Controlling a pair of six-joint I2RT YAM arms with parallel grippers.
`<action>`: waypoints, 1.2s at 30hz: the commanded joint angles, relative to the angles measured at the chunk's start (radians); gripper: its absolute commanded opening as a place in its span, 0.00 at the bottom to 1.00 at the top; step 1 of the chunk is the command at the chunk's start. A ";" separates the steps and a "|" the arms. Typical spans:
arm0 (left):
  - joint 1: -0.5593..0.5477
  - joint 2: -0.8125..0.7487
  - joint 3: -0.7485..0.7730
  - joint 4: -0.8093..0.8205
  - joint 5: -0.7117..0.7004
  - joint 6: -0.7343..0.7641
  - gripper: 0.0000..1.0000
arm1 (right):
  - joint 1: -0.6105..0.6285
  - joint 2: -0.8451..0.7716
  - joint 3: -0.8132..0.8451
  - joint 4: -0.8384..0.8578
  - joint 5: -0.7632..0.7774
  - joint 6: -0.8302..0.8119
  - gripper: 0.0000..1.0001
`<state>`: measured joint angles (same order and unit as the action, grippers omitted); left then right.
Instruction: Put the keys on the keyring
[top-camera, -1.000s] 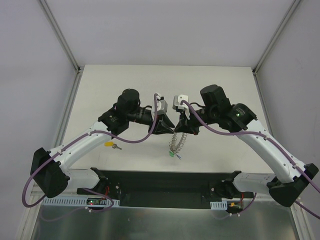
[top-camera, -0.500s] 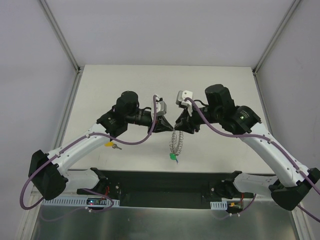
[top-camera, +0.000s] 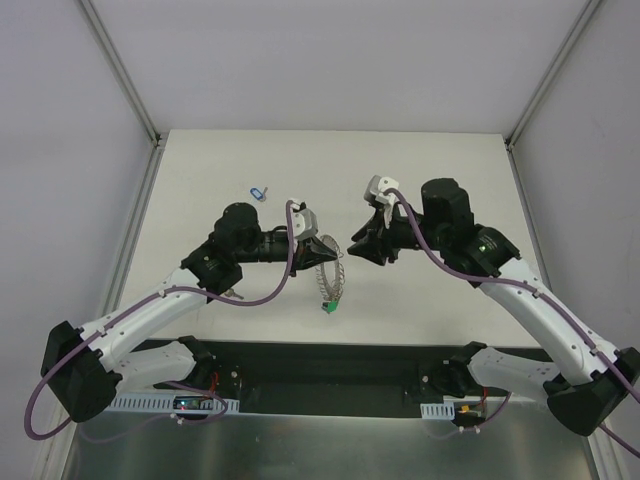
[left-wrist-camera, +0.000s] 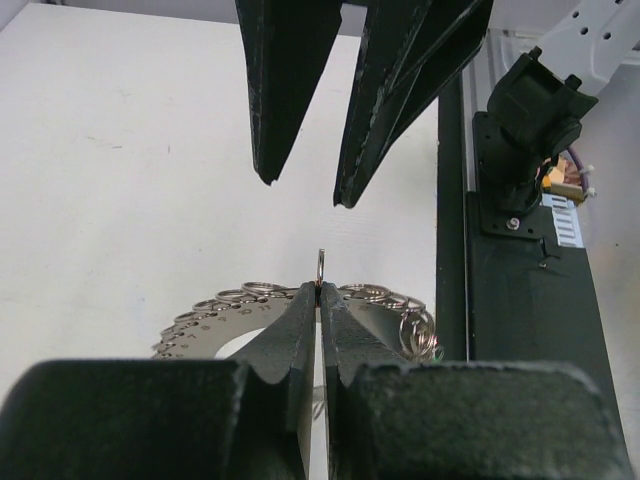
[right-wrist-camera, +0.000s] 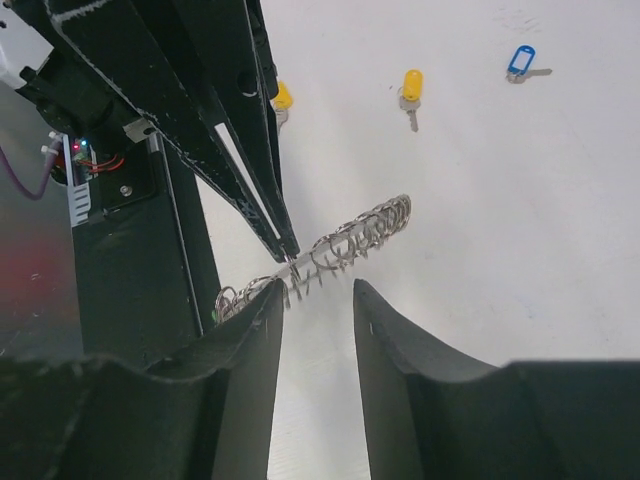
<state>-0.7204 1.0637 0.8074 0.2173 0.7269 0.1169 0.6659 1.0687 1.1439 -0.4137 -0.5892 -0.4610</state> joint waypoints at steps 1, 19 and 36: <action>-0.005 -0.041 -0.026 0.183 -0.027 -0.078 0.00 | -0.002 0.017 -0.010 0.116 -0.093 0.028 0.36; -0.005 -0.054 -0.057 0.284 -0.007 -0.163 0.00 | -0.002 0.073 -0.023 0.113 -0.149 -0.021 0.27; -0.004 -0.028 0.021 0.143 0.023 -0.126 0.00 | 0.000 0.093 0.042 0.012 -0.187 -0.093 0.01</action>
<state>-0.7200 1.0409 0.7616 0.3454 0.7170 -0.0177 0.6659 1.1545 1.1336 -0.3866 -0.7441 -0.5129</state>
